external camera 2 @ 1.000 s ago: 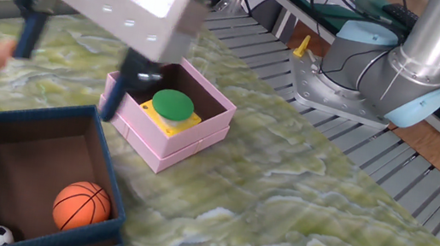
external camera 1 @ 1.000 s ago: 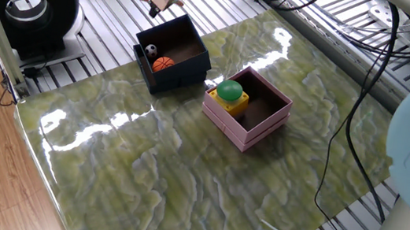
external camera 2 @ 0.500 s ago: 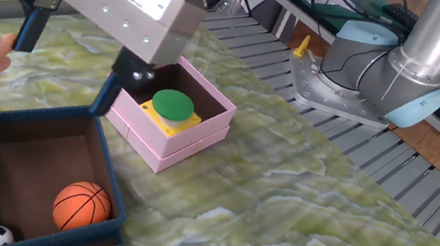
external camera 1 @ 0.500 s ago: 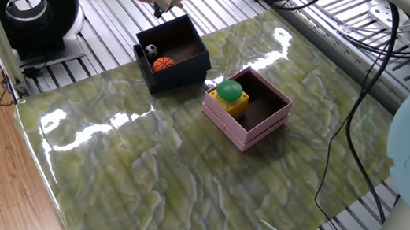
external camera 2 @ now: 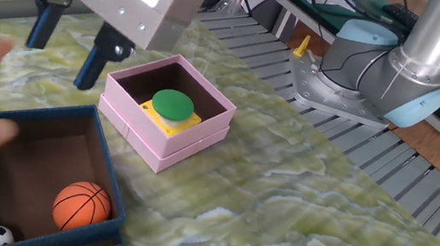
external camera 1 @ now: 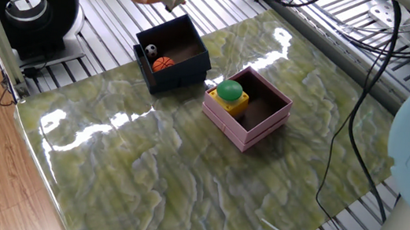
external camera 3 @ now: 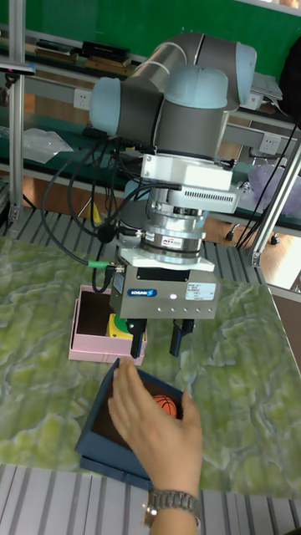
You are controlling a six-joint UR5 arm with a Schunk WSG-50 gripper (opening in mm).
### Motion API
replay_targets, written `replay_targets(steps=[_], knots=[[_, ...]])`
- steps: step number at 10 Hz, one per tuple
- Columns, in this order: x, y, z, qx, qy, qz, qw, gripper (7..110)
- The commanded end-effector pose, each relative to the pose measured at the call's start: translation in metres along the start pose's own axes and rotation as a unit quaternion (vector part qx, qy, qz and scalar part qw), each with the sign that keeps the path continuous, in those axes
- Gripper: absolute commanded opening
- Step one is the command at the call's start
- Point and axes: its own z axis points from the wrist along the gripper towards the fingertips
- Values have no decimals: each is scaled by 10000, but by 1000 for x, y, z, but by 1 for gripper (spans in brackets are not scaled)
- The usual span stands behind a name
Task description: Move an object from one box to another
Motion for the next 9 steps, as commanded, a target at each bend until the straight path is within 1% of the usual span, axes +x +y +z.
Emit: replay_targets(steps=[1,2,3,4,5,6,7,8,9], knots=[[17,16,-7,-407,317,5,9987,22],[17,19,-4,-507,337,18,9981,22],[17,17,0,-460,344,-76,9983,22],[22,7,2,-252,429,-176,9986,22],[32,8,1,-296,634,-170,9974,22],[51,8,-2,-313,994,-215,9943,66],[64,7,-4,-339,1253,-243,9912,66],[65,5,-2,-296,1261,-262,9912,66],[61,6,3,-325,1210,-259,9918,66]])
